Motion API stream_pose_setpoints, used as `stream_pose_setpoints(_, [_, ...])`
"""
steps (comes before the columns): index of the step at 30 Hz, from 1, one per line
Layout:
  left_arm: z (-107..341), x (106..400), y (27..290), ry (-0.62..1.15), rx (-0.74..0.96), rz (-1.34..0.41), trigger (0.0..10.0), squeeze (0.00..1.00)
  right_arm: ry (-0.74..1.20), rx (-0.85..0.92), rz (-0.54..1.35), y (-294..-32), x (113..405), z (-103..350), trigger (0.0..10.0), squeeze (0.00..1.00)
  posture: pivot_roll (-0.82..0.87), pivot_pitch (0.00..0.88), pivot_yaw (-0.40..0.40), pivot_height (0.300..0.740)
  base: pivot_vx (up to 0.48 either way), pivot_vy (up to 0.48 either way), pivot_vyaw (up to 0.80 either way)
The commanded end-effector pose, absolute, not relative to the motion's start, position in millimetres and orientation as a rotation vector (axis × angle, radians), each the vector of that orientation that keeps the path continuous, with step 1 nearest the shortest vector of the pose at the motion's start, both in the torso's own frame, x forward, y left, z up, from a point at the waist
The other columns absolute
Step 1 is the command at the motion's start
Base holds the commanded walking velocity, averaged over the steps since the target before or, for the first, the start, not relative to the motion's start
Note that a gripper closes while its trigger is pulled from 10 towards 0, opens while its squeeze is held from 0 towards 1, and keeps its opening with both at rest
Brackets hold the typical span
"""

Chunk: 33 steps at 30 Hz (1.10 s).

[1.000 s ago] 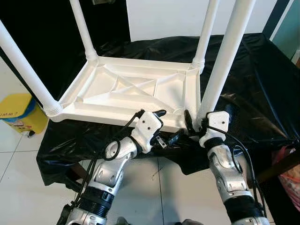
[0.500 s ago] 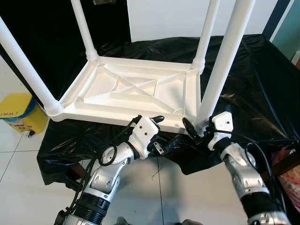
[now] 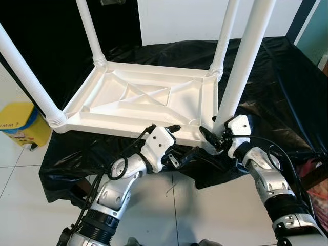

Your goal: Building children table

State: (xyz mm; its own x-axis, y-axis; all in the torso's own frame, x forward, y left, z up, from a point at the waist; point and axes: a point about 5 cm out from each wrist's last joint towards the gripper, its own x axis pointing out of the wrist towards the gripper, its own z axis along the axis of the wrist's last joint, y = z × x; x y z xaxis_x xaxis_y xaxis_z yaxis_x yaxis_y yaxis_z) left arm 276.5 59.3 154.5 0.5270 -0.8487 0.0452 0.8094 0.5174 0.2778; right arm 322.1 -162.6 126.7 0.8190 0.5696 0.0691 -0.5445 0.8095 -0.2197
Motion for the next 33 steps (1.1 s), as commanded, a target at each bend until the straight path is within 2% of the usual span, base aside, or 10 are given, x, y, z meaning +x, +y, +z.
stream_pose_setpoints(1, [152.8,275.3,56.9,-0.167,0.247,-1.042,10.0,0.00,-0.124,-0.216,0.649,-155.4,321.2,123.5,0.0,0.00,-0.02,0.058,0.017,0.740,0.000,0.000,0.00])
stream_pose_setpoints(3, [153.0,275.1,55.9,-0.168,0.246,-1.041,10.0,0.00,-0.120,-0.218,0.645,-157.5,321.3,122.8,0.0,0.00,-0.02,0.057,0.019,0.740,0.000,0.000,0.00])
stream_pose_setpoints(4, [152.7,274.8,55.2,-0.168,0.245,-1.042,10.0,0.00,-0.114,-0.219,0.632,-159.2,321.1,121.5,10.0,0.00,-0.03,0.055,0.020,0.740,0.000,0.000,0.00])
stream_pose_setpoints(9, [151.5,275.0,54.3,-0.166,0.252,-1.044,10.0,0.00,-0.107,-0.198,0.604,-160.4,319.3,119.0,10.0,0.00,-0.03,0.052,0.021,0.740,0.000,0.000,0.00])
stream_pose_setpoints(18, [150.1,276.6,53.7,-0.160,0.255,-1.042,10.0,0.00,-0.030,-0.192,0.382,-156.3,315.1,95.4,10.0,0.00,-0.03,0.037,0.018,0.740,0.000,0.000,0.00])
stream_pose_setpoints(24, [150.2,276.7,54.0,-0.159,0.253,-1.040,10.0,0.00,-0.021,-0.175,0.331,-154.0,312.9,91.6,10.0,0.00,-0.03,0.039,0.018,0.740,0.000,0.000,0.00])
stream_pose_setpoints(26, [150.0,276.9,54.7,-0.158,0.252,-1.034,10.0,0.00,-0.005,-0.139,0.221,-151.6,309.5,86.3,10.0,0.00,-0.03,0.043,0.015,0.740,0.000,0.000,0.00])
stream_pose_setpoints(28, [150.0,276.9,54.7,-0.158,0.252,-1.034,10.0,0.00,-0.005,-0.139,0.221,-151.6,309.5,86.3,10.0,0.00,-0.03,0.043,0.015,0.740,0.000,0.000,0.00])
stream_pose_setpoints(33, [149.7,278.1,55.0,-0.159,0.247,-1.025,10.0,0.00,0.026,-0.099,0.057,-144.9,303.4,79.4,10.0,0.00,-0.04,0.044,0.002,0.740,0.000,0.000,0.00])
